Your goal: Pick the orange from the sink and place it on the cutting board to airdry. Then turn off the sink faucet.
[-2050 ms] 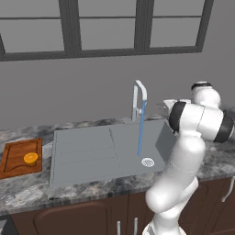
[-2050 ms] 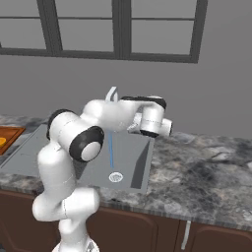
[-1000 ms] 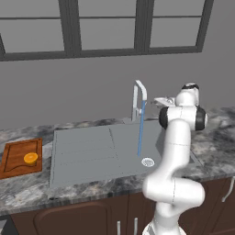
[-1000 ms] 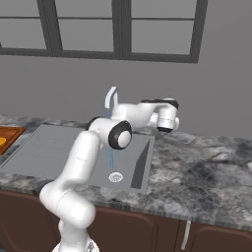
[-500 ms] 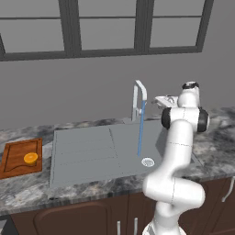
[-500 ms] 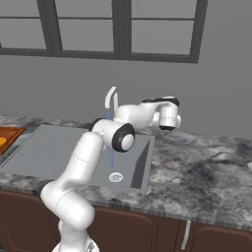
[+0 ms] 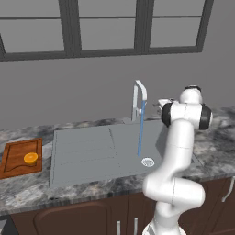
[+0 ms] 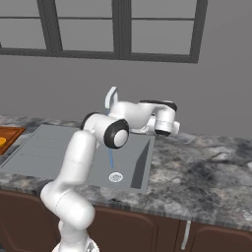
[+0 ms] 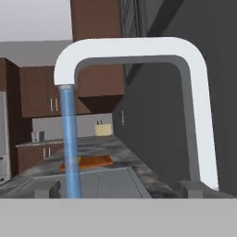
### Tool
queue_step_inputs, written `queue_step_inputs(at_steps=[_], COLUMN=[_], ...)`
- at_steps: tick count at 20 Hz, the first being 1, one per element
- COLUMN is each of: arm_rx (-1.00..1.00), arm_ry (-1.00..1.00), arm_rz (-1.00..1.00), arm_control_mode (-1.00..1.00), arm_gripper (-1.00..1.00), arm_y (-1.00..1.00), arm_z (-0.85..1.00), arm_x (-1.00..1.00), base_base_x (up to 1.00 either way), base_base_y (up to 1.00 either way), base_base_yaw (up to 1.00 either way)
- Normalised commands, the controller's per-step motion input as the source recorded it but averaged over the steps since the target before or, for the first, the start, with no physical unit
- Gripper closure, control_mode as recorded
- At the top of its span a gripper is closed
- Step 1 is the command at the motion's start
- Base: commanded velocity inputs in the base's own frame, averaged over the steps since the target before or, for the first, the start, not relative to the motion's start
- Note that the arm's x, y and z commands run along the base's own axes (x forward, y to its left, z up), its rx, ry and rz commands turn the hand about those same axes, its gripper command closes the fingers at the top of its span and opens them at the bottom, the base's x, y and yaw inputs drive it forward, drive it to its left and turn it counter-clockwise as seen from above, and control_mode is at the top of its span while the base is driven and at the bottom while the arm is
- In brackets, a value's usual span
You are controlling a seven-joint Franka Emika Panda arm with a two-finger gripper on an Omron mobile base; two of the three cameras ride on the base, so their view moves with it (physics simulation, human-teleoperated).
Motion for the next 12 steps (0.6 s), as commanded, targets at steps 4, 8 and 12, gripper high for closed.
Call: queue_step_inputs(at_steps=[4,8,12], arm_rx=[-0.03,-0.01,0.00], arm_ry=[0.00,0.01,0.03], arm_rz=[-0.12,-0.07,0.00], arm_control_mode=[-1.00,-1.00,-1.00], arm_gripper=[-1.00,-1.00,-1.00], arm_y=[0.01,0.00,0.00], arm_z=[0.00,-0.10,-0.26], arm_x=[0.36,0.41,0.26], base_base_x=[0.00,0.00,0.00], base_base_y=[0.00,0.00,0.00], base_base_yaw=[0.00,0.00,0.00])
